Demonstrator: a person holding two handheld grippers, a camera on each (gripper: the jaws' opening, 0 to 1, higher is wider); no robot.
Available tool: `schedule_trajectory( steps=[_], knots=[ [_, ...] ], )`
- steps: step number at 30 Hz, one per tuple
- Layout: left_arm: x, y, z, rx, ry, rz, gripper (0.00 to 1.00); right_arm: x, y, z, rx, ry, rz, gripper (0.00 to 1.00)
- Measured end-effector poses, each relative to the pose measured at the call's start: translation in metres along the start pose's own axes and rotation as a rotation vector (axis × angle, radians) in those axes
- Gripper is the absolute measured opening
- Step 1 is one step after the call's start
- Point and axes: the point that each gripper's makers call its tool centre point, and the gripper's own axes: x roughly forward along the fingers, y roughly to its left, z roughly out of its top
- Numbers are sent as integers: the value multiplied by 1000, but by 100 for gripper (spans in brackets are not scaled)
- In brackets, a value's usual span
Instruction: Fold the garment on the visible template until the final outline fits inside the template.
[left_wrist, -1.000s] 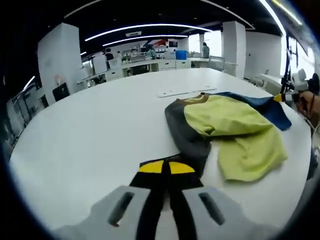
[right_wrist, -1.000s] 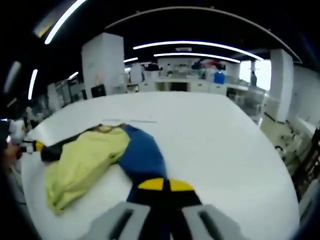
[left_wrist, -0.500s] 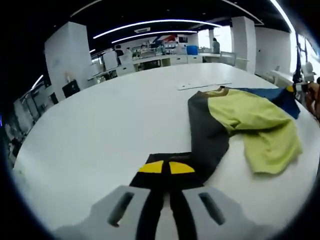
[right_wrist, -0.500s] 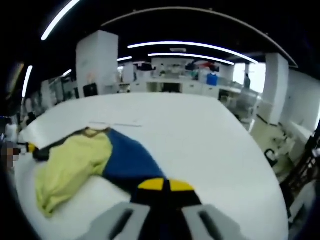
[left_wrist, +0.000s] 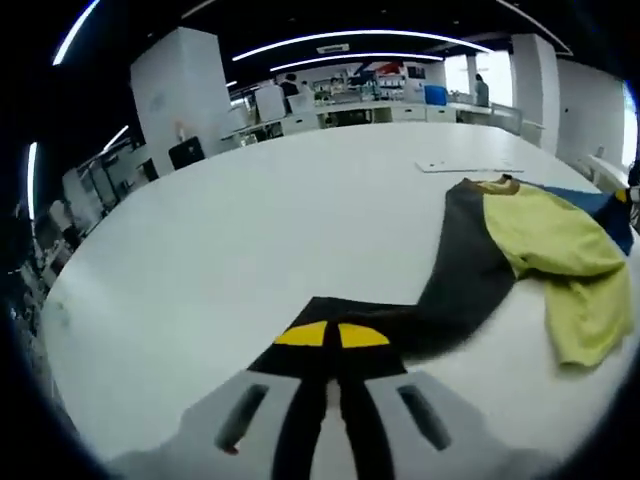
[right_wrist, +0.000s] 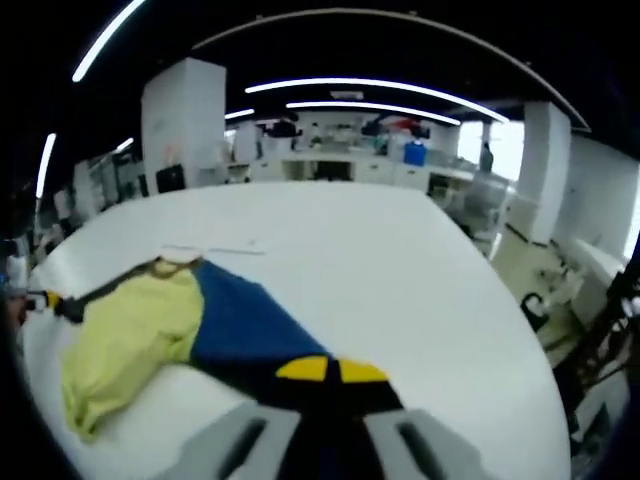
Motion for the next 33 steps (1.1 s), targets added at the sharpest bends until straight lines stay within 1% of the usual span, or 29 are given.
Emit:
schedule_trajectory(
  steps=[4,8,11,12,13,15,18,19,20,22,24,25,27,30,31,33],
  knots=[
    [-2,-1,-4,5,22,21,0,-1,1,0,1,-1,-1,0],
    [-4,-4,-7,1,24,10,0,-4,7,1,4,-6,13,0],
    [-6,-9,-3,17,8,-9,0,-13,18,1,3,-15,35,0],
    [-7,-11,-1,20,-2,-20,2,-14,20,2,-1,-16,41,0],
    [-9,-14,0,25,-10,-30,6,-16,23,2,-7,-18,49,0],
    [-10,-18,0,28,-5,-43,11,-19,32,1,-26,-20,73,0],
    [-12,-23,2,30,-12,-68,17,-26,46,-7,-38,-7,104,0],
    [-12,-25,3,31,-16,-77,19,-29,49,-9,-37,-6,104,0],
    [-13,-26,4,28,-20,-84,21,-31,58,-12,-57,-2,128,0],
    [-19,-31,7,39,-38,-102,30,-32,63,-15,-61,1,137,0],
    [-24,-38,13,50,-62,-124,38,-35,72,-19,-76,8,156,0],
    [-26,-41,12,50,-68,-131,41,-37,75,-21,-73,9,158,0],
    [-30,-46,15,55,-83,-155,43,-39,84,-25,-73,12,177,0],
    [-37,-55,20,72,-100,-183,45,-42,97,-31,-78,21,203,0],
    [-41,-60,20,81,-103,-193,45,-43,102,-34,-80,22,212,0],
    [-41,-62,20,99,-107,-207,46,-45,114,-40,-80,34,236,0]
  ],
)
